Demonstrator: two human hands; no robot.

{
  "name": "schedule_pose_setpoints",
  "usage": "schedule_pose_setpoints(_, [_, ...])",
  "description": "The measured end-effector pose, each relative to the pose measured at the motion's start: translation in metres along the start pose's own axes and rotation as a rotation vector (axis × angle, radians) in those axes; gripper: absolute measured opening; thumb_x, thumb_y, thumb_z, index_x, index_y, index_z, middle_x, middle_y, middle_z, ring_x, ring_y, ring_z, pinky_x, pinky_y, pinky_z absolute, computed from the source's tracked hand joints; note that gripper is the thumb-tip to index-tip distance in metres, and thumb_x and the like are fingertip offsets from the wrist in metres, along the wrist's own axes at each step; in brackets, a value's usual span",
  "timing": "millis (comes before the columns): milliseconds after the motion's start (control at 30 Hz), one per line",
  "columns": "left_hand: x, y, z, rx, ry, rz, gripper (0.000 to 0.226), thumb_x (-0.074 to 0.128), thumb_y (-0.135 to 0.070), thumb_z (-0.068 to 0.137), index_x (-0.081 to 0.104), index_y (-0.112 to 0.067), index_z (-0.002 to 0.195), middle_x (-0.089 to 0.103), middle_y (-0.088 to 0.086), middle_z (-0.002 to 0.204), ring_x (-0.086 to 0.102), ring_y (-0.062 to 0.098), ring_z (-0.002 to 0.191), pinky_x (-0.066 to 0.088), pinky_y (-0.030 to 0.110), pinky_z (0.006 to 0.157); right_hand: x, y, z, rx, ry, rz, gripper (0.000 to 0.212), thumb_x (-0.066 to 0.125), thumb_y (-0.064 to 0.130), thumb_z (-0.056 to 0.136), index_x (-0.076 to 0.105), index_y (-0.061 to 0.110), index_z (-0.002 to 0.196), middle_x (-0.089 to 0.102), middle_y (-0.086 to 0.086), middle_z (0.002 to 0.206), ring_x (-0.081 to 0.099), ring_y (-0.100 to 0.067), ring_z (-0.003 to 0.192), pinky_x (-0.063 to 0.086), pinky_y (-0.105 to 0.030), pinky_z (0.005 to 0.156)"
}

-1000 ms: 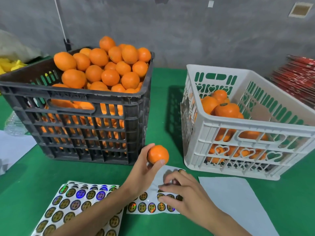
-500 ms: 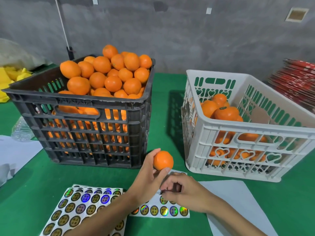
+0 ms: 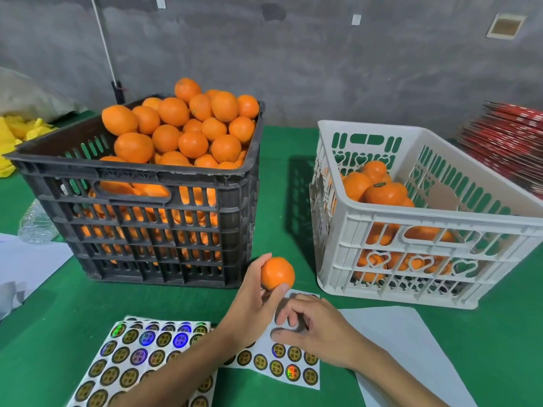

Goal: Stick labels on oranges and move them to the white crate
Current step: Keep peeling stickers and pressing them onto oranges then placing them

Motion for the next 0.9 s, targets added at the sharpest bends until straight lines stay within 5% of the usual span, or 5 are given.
schedule_pose_setpoints(233, [0.0, -0.001, -0.001, 0.004, 0.009, 0.01, 0.062, 0.06, -0.049, 0.098, 0.021, -0.047, 0.147, 0.048, -0.005, 0.135, 0.067, 0.013, 0.112, 0.054, 0.028, 0.098, 0.003, 0.0, -0.005, -0.064, -0.034, -0.119, 0.049, 0.067, 0.078, 0.074, 0.059, 0.037, 0.1, 0.05, 0.014, 0.088, 0.047, -0.005, 0.087, 0.032, -0.017, 0.078])
schedule_pose_setpoints(333, [-0.001, -0.002, -0.001, 0.006, 0.005, 0.006, 0.061, 0.06, -0.047, 0.099, 0.022, -0.049, 0.146, 0.047, -0.007, 0.136, 0.066, 0.01, 0.113, 0.052, 0.02, 0.096, 0.004, 0.001, -0.005, -0.082, -0.066, -0.12, 0.04, 0.068, 0.07, 0.08, 0.061, 0.036, 0.098, 0.049, 0.012, 0.085, 0.047, -0.008, 0.084, 0.038, -0.023, 0.08])
schedule_pose_setpoints(667, [-0.001, 0.0, -0.003, -0.04, 0.02, -0.028, 0.062, 0.06, -0.049, 0.097, 0.022, -0.052, 0.145, 0.046, -0.007, 0.138, 0.067, 0.01, 0.112, 0.052, 0.029, 0.101, 0.001, -0.002, -0.008, -0.017, -0.06, -0.031, 0.008, 0.065, 0.036, 0.088, 0.066, 0.035, 0.095, 0.053, 0.011, 0.083, 0.05, -0.007, 0.08, 0.038, -0.027, 0.078])
schedule_pose_setpoints(767, [0.0, 0.0, -0.003, -0.061, 0.016, -0.033, 0.062, 0.06, -0.048, 0.098, 0.021, -0.051, 0.146, 0.047, -0.01, 0.136, 0.066, 0.007, 0.112, 0.051, 0.024, 0.098, -0.001, -0.003, -0.013, -0.033, -0.019, -0.148, 0.02, 0.061, 0.053, 0.087, 0.059, 0.041, 0.104, 0.048, 0.015, 0.089, 0.047, -0.005, 0.087, 0.041, -0.03, 0.09])
schedule_pose_setpoints(900, [-0.004, -0.002, -0.004, -0.081, -0.051, -0.064, 0.058, 0.061, -0.039, 0.1, 0.024, -0.04, 0.145, 0.044, -0.019, 0.129, 0.058, -0.003, 0.11, 0.046, 0.01, 0.091, 0.001, 0.012, -0.013, -0.065, -0.198, -0.495, 0.05, 0.047, 0.081, 0.084, 0.055, 0.034, 0.098, 0.043, 0.016, 0.086, 0.036, -0.003, 0.075, 0.037, -0.024, 0.075])
Point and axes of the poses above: each hand's wrist, its own z-axis towards the middle knuckle, its own x-axis out of the palm, y = z × x, the point moved 7 cm from there along z, towards the middle knuckle
